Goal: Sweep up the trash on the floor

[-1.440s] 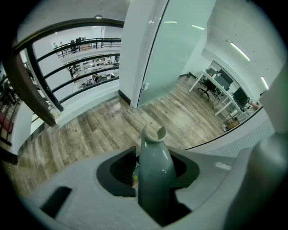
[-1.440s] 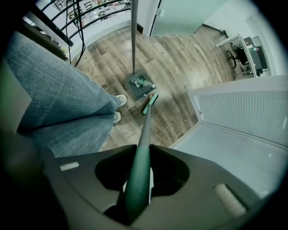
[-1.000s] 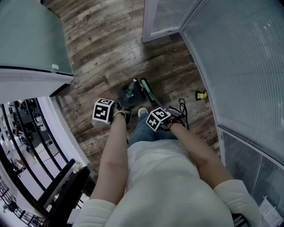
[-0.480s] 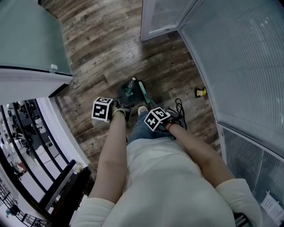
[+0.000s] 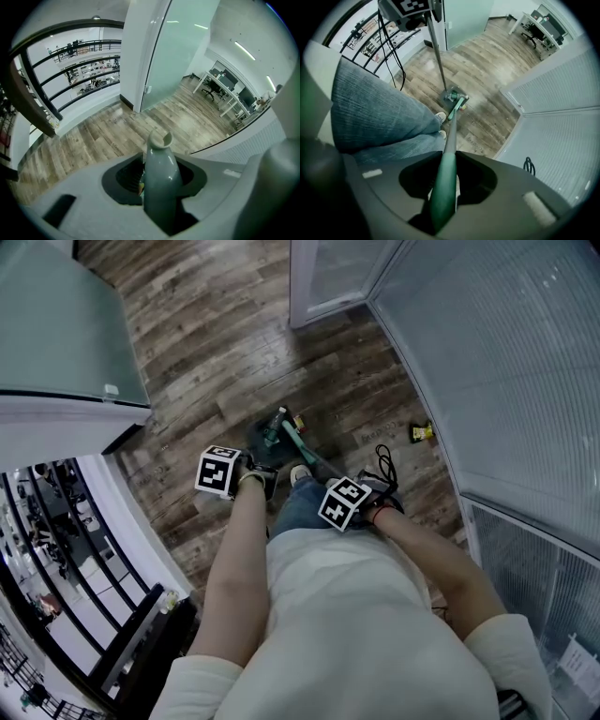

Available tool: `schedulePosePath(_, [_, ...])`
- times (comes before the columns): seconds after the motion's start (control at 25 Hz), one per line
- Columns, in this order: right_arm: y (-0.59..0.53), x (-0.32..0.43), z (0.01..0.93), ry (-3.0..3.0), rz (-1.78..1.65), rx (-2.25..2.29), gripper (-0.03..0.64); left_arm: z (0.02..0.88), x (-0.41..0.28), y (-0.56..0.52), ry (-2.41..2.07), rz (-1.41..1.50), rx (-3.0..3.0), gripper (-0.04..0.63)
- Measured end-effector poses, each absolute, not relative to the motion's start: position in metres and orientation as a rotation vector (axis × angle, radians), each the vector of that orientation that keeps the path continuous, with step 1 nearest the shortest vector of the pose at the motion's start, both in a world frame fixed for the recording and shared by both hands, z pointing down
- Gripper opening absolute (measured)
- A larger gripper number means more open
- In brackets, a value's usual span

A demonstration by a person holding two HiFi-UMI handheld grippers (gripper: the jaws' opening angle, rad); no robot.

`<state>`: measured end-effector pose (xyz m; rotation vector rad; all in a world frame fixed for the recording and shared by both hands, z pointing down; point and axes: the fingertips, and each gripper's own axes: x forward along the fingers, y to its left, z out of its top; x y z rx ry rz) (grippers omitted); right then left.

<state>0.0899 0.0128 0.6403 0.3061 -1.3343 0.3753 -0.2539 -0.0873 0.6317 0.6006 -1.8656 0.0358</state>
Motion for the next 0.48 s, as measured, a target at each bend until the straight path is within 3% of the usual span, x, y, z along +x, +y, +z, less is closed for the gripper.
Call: schedulePosePath(0.48, [-0.01, 0.127, 0.624, -1.362, 0.553, 0.472, 0.098, 0.622, -0.277, -0.047, -1.901, 0.071, 0.628, 0.114])
